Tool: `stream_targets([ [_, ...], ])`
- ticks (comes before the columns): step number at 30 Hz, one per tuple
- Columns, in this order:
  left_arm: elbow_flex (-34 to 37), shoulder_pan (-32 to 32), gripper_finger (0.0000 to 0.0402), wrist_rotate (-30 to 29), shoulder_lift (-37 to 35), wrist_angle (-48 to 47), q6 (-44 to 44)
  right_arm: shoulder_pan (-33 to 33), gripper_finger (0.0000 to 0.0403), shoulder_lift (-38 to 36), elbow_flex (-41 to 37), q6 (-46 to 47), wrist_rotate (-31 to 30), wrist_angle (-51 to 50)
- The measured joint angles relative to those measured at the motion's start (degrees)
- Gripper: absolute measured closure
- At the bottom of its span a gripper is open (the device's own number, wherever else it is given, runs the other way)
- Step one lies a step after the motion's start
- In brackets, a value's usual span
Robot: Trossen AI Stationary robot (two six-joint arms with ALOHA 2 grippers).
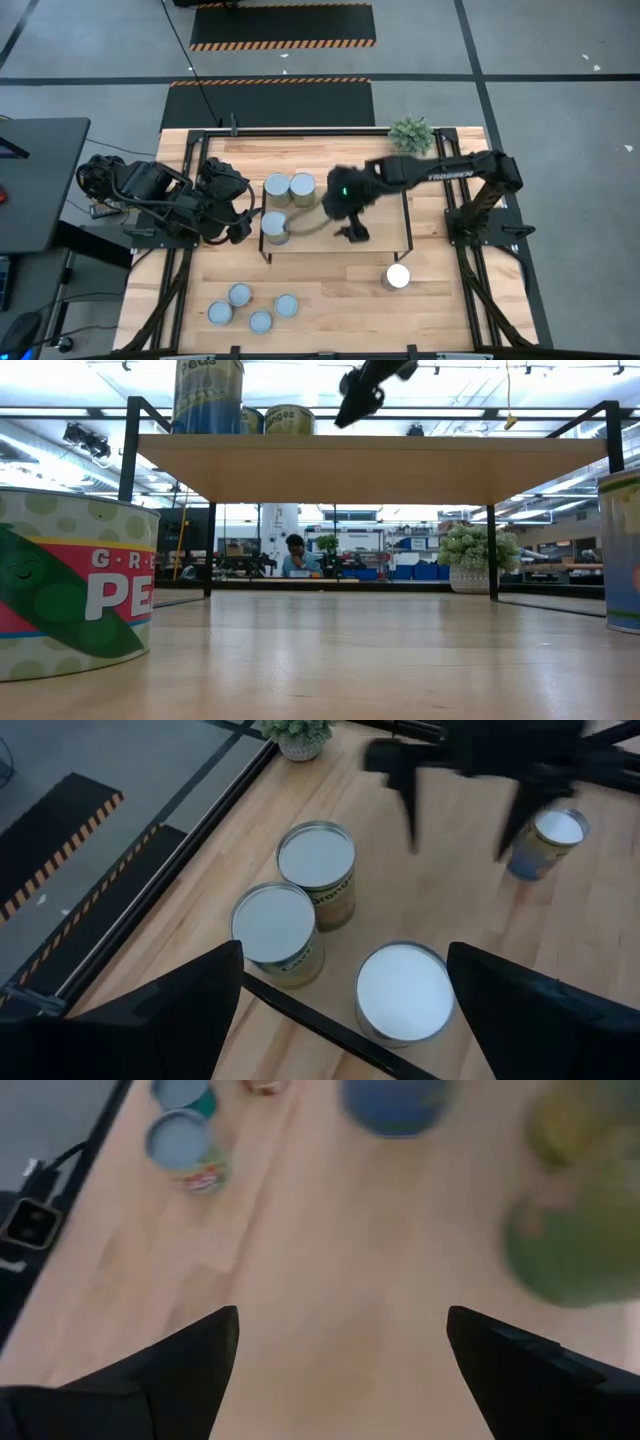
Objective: Pick and place cans onto a shelf
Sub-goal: Put the canned peaches on the shelf
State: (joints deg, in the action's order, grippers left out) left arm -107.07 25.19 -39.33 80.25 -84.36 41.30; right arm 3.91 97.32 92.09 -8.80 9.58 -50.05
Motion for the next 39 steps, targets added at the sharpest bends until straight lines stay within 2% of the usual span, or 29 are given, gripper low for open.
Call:
stream_targets([
  [6, 0.0, 0.0, 0.0045, -0.02, 0.0, 0.04, 0.04, 11.19, 0.0037, -0.26, -0.02, 8.32, -6.45, -3.82],
  [10, 0.0, 0.0, 0.0045, -0.02, 0.02, 0.25, 1.01, 18.44, 0.0037, -0.26, -0.29, 18.79, -12.02, -6.28],
  [18, 0.0, 0.0, 0.0045, -0.02, 0.02, 1.42, 1.94, 31.07, 0.0037, 0.11, -0.37, 53.27, -21.83, -13.01],
  [23, 0.0, 0.0, 0.0045, -0.02, 0.04, 1.46, 1.97, 37.21, 0.0037, 0.09, -0.37, 74.97, -22.55, -18.77],
  [28, 0.0, 0.0, 0.0045, -0.02, 0.04, 1.46, 1.75, 41.79, 0.0037, 0.09, -0.37, 91.55, -21.9, -25.53],
  [34, 0.0, 0.0, 0.0045, 0.0, 0.04, 1.43, 1.6, 47.36, 0.0037, 0.13, -5.3, 104.08, -25.38, -27.71],
  [39, 0.0, 0.0, 0.0045, 0.15, 0.07, 1.44, 1.62, 52.48, 0.0036, 0.12, -11.2, 106.43, -33.14, -23.13],
])
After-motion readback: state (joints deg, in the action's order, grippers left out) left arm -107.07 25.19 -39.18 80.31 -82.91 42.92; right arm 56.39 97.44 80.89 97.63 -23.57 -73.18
